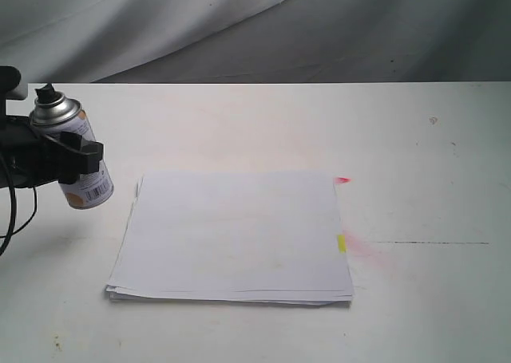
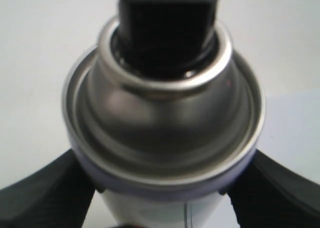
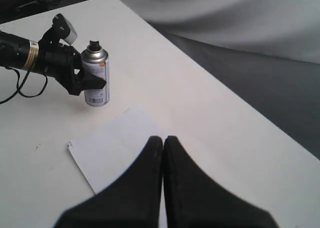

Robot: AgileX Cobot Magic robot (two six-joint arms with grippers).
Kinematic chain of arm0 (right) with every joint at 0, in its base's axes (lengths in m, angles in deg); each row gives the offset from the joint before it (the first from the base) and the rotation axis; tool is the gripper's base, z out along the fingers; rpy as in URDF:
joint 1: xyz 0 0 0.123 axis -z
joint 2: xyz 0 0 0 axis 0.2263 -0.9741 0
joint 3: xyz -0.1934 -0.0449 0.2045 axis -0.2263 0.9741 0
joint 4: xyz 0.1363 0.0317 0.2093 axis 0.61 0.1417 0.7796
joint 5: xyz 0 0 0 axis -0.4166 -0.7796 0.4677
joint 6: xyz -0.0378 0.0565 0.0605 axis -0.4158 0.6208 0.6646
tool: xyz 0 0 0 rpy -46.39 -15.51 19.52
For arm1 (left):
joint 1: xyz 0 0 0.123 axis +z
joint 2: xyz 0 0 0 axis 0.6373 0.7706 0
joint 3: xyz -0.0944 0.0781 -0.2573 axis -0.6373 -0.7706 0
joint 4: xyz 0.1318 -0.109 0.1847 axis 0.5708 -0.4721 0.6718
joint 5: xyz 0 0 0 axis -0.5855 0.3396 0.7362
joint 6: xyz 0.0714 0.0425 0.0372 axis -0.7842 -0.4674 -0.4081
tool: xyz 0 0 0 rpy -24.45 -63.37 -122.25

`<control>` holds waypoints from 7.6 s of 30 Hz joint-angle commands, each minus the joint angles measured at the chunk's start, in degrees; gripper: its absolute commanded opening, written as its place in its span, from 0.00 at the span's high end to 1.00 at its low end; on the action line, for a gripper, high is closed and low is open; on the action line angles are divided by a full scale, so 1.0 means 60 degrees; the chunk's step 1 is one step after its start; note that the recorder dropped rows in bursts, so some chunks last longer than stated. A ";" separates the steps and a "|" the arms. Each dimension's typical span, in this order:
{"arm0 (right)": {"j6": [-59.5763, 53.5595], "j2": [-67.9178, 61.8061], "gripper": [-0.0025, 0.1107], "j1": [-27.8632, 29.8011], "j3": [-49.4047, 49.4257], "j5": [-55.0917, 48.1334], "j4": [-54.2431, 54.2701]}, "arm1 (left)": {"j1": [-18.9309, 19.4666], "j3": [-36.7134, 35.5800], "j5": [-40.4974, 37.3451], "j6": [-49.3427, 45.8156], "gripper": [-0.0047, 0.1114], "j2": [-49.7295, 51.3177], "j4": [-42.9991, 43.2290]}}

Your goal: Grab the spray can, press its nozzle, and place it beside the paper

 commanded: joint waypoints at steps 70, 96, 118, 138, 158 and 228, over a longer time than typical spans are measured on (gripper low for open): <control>0.0972 0.1274 0.98 0.0073 0.9855 0.9297 0.2270 | 0.1095 -0.0242 0.0803 -0.1661 0.96 0.0692 -0.0442; 0.0972 0.1274 0.98 0.0073 0.9855 0.9297 0.2270 | 0.1095 -0.2015 0.5796 -0.9130 0.96 0.2896 -0.8335; 0.0972 0.1274 0.98 0.0073 0.9855 0.9297 0.2270 | 0.1095 -0.2015 0.5732 -0.8863 0.42 0.2900 -0.8487; 0.0972 0.1274 0.98 0.0073 0.9855 0.9297 0.2270 | 0.1095 -0.1997 0.5389 -0.8795 0.37 0.2326 -0.8515; 0.0972 0.1274 0.98 0.0073 0.9855 0.9297 0.2270 | 0.1095 -0.1997 0.3678 -0.9521 0.37 -0.2286 -0.9042; 0.0996 0.8372 0.98 0.2074 1.4017 0.9509 -0.0772 | 0.1095 -0.4841 -0.0455 -0.5355 0.96 -1.1329 -0.9012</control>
